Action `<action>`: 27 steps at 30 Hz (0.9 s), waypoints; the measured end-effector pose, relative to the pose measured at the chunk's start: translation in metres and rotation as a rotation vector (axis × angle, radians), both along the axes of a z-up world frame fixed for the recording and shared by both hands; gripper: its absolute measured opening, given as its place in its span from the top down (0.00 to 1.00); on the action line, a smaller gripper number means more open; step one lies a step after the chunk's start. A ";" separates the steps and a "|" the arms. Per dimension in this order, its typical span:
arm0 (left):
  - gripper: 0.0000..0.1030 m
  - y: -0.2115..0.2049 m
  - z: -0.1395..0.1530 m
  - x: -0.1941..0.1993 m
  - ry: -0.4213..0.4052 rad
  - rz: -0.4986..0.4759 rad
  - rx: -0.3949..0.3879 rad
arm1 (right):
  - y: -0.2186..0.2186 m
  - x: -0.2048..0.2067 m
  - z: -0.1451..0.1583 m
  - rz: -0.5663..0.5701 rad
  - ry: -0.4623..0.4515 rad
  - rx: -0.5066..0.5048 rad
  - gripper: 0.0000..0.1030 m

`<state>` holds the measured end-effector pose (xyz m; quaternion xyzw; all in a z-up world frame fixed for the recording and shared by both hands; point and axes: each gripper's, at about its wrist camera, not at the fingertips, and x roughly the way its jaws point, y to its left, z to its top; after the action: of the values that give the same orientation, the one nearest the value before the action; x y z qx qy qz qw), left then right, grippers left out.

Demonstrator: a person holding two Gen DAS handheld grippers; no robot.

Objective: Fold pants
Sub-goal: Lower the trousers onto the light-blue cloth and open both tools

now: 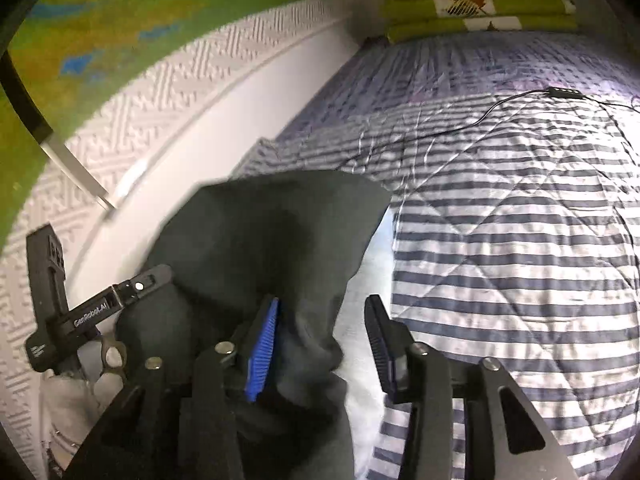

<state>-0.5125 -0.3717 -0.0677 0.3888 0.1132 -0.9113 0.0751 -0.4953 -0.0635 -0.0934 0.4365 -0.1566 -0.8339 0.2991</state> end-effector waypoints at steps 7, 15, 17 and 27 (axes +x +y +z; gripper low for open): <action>0.29 0.018 0.026 0.035 0.057 -0.127 -0.053 | 0.011 -0.039 0.011 -0.017 -0.069 -0.164 0.59; 0.31 0.034 -0.017 0.025 -0.060 -0.141 -0.055 | -0.033 -0.090 -0.020 -0.001 -0.256 -0.172 0.72; 0.31 0.026 -0.026 0.024 -0.065 -0.125 -0.046 | -0.053 -0.084 0.006 0.050 -0.095 -0.074 0.90; 0.27 0.025 -0.038 0.011 -0.082 -0.135 -0.060 | -0.050 -0.087 0.003 -0.065 -0.013 0.153 0.68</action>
<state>-0.5018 -0.3464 -0.1059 0.4303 0.0564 -0.9004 0.0297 -0.5819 -0.1137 -0.0902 0.4581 -0.1083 -0.8500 0.2364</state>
